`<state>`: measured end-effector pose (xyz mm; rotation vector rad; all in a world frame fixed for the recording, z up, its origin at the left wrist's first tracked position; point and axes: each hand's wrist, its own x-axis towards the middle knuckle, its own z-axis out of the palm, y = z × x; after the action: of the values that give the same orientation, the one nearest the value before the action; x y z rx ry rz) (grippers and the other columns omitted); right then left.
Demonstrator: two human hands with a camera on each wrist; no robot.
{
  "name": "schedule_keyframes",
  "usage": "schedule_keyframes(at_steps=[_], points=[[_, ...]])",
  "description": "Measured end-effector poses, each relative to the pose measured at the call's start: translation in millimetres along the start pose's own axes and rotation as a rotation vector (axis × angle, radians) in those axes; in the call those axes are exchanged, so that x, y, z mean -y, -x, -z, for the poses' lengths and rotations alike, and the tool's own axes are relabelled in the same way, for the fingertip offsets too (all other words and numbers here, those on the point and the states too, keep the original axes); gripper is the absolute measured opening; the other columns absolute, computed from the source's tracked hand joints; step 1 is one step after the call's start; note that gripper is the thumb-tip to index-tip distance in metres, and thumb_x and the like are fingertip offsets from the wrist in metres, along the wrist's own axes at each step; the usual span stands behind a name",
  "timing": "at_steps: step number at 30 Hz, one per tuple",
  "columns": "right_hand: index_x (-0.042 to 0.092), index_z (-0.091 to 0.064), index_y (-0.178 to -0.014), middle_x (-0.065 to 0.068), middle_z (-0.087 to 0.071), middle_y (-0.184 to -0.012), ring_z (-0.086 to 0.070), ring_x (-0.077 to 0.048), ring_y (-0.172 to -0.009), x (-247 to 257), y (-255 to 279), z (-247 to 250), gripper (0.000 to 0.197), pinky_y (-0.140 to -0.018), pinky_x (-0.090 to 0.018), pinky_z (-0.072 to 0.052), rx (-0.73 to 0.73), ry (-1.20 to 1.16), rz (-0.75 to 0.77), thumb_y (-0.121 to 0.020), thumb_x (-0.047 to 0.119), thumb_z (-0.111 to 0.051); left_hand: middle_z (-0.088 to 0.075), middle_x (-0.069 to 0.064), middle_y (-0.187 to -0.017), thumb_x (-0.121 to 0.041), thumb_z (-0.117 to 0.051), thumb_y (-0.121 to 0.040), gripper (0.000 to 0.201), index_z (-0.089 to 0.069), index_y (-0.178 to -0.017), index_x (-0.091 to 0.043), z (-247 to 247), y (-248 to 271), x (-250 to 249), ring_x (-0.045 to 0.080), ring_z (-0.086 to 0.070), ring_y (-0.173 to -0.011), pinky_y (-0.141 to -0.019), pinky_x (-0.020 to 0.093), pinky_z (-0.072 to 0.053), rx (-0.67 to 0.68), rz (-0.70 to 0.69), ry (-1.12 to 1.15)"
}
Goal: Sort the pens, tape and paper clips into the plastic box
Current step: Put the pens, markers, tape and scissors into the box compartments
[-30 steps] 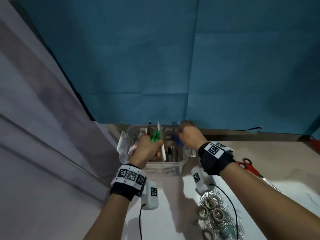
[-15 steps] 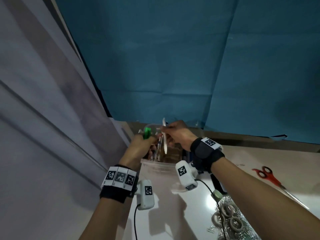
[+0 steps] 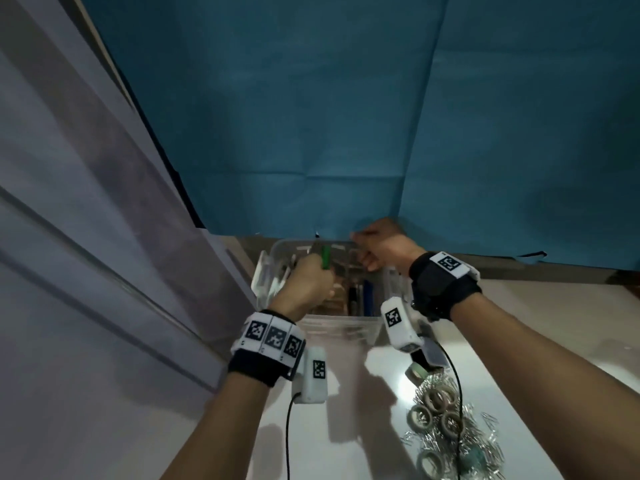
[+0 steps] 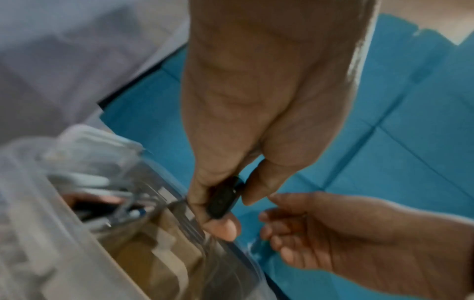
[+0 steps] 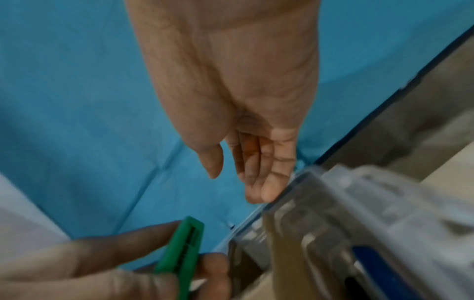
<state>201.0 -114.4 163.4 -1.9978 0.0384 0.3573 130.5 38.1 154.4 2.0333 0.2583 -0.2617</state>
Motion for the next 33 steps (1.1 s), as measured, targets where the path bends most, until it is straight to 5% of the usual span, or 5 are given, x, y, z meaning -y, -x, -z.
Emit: schedule_keyframes(at_steps=[9, 16, 20, 29, 33], points=[[-0.001, -0.062, -0.093, -0.018, -0.062, -0.068, -0.054, -0.022, -0.049, -50, 44, 97, 0.018, -0.049, -0.028, -0.048, -0.046, 0.005, -0.025, -0.098, 0.016, -0.057, -0.064, 0.02, -0.124, -0.009, -0.047, -0.101, 0.026, -0.063, -0.118, 0.003, -87, 4, -41, 0.035, -0.061, -0.114, -0.089, 0.037, -0.047, 0.06, 0.011, -0.423], [-0.011, -0.065, -0.092, -0.024, -0.067, -0.078, -0.06, -0.027, -0.063, -137, 80, 164, 0.025, -0.057, -0.036, -0.051, -0.02, 0.064, -0.149, -0.099, 0.011, -0.055, -0.065, 0.012, -0.123, -0.006, -0.04, -0.1, 0.032, -0.065, -0.121, -0.009, -143, 25, -64, 0.025, -0.067, -0.106, -0.093, 0.041, -0.055, 0.02, -0.286, -0.351], [-0.001, -0.068, -0.087, -0.014, -0.066, -0.068, -0.058, -0.017, -0.049, -194, 87, 180, 0.022, -0.047, -0.027, -0.048, -0.021, 0.148, -0.252, -0.098, 0.014, -0.058, -0.071, 0.005, -0.097, -0.011, -0.049, -0.103, 0.021, -0.069, -0.111, -0.009, -196, 42, -61, 0.021, -0.074, -0.076, -0.07, 0.039, -0.063, 0.168, -0.272, -0.294], [0.015, -0.07, -0.072, -0.009, -0.068, -0.077, -0.062, -0.02, -0.066, -263, 103, 204, 0.016, -0.051, -0.016, -0.046, -0.052, 0.416, -0.265, -0.087, 0.008, -0.066, -0.07, -0.003, -0.084, -0.007, -0.051, -0.099, 0.029, -0.074, -0.08, -0.008, -225, 38, -5, 0.014, -0.071, -0.073, -0.069, 0.034, -0.062, 0.141, -0.145, -0.51], [0.01, -0.061, -0.103, -0.01, -0.065, -0.102, -0.06, -0.031, -0.097, -280, 90, 211, 0.022, -0.08, -0.03, -0.045, -0.176, 0.613, -0.252, -0.085, 0.019, -0.07, -0.071, 0.003, -0.076, -0.006, -0.05, -0.098, 0.031, -0.074, -0.079, -0.004, -229, 40, 2, 0.018, -0.07, -0.07, -0.064, 0.028, -0.054, 0.081, -0.131, -0.497]])
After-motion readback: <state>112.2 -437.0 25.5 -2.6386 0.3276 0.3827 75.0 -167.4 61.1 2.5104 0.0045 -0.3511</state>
